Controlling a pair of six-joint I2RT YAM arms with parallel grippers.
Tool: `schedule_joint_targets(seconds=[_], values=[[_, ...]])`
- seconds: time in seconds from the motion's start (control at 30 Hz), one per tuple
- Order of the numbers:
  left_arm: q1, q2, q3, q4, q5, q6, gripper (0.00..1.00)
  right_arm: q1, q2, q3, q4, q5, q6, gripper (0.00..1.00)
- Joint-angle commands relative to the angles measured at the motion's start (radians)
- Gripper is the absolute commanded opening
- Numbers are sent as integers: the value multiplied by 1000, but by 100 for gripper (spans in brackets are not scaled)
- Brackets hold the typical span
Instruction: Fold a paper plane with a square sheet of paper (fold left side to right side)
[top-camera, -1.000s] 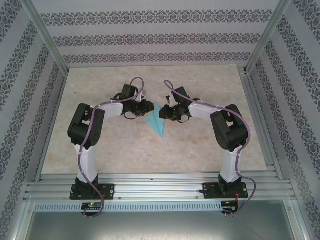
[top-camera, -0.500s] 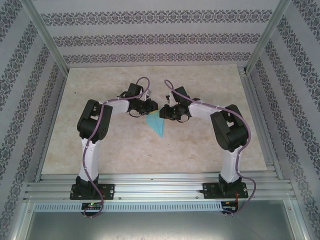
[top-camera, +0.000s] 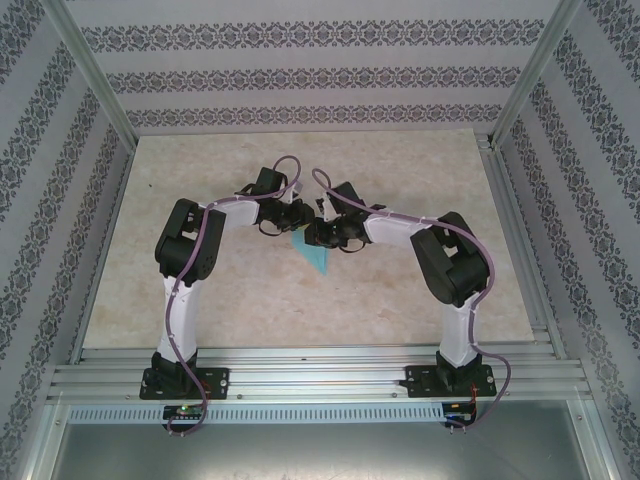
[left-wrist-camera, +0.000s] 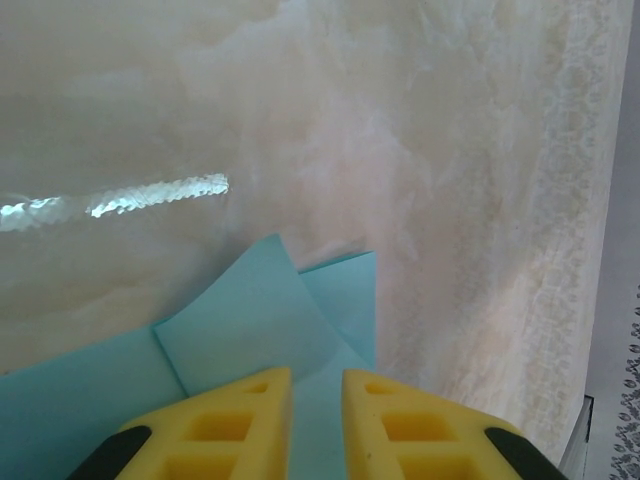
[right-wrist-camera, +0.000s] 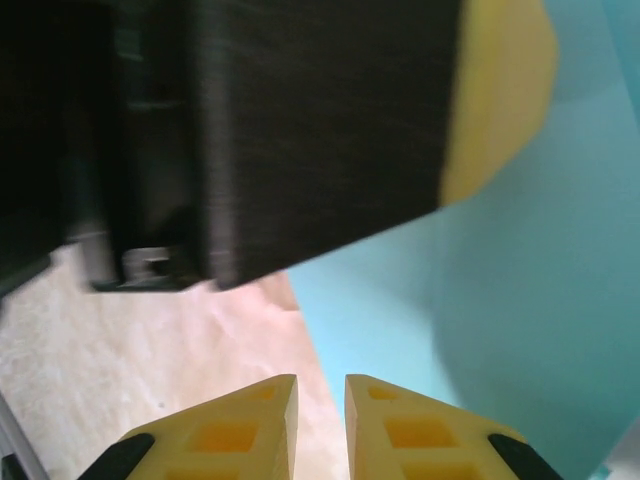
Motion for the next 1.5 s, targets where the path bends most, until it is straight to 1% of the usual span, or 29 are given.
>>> schedule_joint_targets(seconds=[0.0,0.33,0.6,0.8,1.0,1.13,1.2,1.33,1.4,1.47], values=[[-6,40,3,-55,-65,41,21,-6,35,1,-11,25,10,20],[-4,53,10,-102,-114,68,20,10,7,-78,-87,36,-18,20],[-4,57,10,-111,-117,76,20,46,-60,-164,-133,-6,-37,19],[-1,45,9,-117,-117,81,20,94,-112,-240,-171,13,-43,16],[-1,12,8,-123,-108,82,21,100,-180,-312,-165,24,-30,17],[1,-38,18,-147,-87,92,24,88,-266,-324,-167,53,-31,22],[3,-76,32,-172,-70,101,27,66,-317,-328,-156,70,-27,28],[31,-179,38,-188,-31,103,31,11,-375,-318,-122,81,-8,33],[56,-246,30,-193,-25,100,37,-15,-404,-317,-96,101,6,37],[81,-312,14,-200,-33,104,41,-36,-425,-310,-90,131,11,40]])
